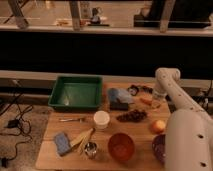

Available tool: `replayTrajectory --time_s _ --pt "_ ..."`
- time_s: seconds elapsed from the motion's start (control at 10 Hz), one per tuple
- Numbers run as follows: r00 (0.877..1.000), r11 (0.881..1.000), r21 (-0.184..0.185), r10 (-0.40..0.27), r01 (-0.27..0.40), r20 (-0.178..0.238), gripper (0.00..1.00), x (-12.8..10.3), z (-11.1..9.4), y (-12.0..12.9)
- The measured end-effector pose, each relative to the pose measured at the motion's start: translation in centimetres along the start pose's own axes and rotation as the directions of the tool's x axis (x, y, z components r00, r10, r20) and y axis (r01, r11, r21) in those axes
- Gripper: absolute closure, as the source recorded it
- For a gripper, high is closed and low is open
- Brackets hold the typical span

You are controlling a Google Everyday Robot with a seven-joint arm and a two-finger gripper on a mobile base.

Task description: Place pepper in paper cup

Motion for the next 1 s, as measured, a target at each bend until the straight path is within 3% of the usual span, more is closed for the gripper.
replayTrajectory --time_s 0.1,0.3,0.4,0.7,1.0 --pt "1.0 1.0 -0.001 -0.001 0.001 0.0 0.96 0.0 -0.1 0.0" --pt "0.995 0.999 -0.041 0.033 -0.03 0.093 0.96 0.1 -0.7 -0.7" --pt "0.988 0.999 -0.038 0.04 -0.035 0.147 0.96 0.3 -1.4 -1.1" --pt "0.992 1.0 -0.001 0.011 -0.011 0.128 0.96 -0.3 -2.6 -1.3" --pt "0.993 1.0 0.012 -0.019 0.018 0.115 0.96 -0.7 -3.7 -0.5"
